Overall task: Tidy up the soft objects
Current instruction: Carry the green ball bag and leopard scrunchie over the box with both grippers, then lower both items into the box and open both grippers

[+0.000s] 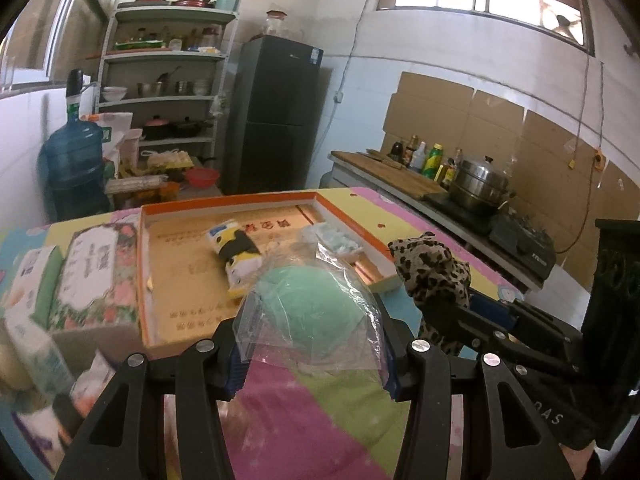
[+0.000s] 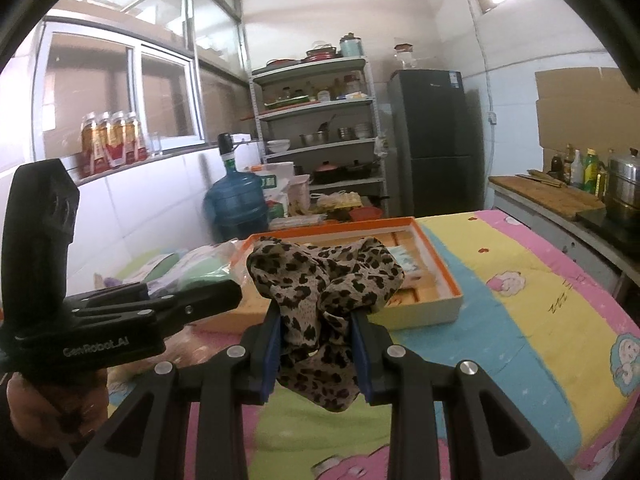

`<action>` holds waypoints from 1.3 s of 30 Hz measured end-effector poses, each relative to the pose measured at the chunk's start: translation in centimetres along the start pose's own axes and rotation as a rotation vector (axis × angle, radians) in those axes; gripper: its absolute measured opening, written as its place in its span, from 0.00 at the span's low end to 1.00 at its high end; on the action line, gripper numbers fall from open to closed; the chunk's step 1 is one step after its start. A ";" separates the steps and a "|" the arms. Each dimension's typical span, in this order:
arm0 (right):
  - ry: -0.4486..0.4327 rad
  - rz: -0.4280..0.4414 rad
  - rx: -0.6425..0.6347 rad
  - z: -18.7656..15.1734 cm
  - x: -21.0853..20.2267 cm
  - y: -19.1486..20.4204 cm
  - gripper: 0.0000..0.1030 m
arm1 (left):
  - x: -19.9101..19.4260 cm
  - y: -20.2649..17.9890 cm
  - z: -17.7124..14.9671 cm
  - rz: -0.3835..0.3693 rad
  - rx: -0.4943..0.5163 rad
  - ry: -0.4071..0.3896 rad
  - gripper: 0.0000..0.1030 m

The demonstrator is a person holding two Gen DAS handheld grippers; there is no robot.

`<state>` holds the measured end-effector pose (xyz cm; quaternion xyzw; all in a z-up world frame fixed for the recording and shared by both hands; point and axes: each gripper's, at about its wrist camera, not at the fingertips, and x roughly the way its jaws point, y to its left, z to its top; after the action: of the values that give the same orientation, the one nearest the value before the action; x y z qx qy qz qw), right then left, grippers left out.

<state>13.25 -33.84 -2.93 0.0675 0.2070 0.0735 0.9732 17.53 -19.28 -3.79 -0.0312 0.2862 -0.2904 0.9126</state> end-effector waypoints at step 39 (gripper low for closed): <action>0.156 -0.076 0.086 3.6 13.7 -7.1 0.31 | 14.7 3.4 2.8 -0.035 -0.185 0.152 0.51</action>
<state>27.98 -38.84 -6.18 0.0955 0.2878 0.0326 0.9524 30.63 -24.79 -9.69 -0.0981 0.3796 -0.2802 0.8762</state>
